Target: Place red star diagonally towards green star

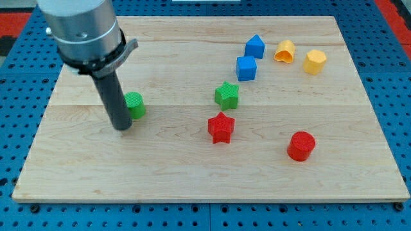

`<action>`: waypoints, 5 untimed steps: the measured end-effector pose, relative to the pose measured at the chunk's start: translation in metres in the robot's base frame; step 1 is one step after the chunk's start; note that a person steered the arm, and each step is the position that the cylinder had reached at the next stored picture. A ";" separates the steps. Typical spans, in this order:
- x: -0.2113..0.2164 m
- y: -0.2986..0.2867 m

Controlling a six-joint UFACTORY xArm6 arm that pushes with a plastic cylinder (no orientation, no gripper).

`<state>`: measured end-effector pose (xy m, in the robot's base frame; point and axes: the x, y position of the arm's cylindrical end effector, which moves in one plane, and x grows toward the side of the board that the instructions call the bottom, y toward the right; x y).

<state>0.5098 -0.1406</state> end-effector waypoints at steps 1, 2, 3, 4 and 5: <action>0.064 0.062; 0.064 0.130; 0.064 0.180; 0.053 0.196; 0.025 0.196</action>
<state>0.5347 0.0549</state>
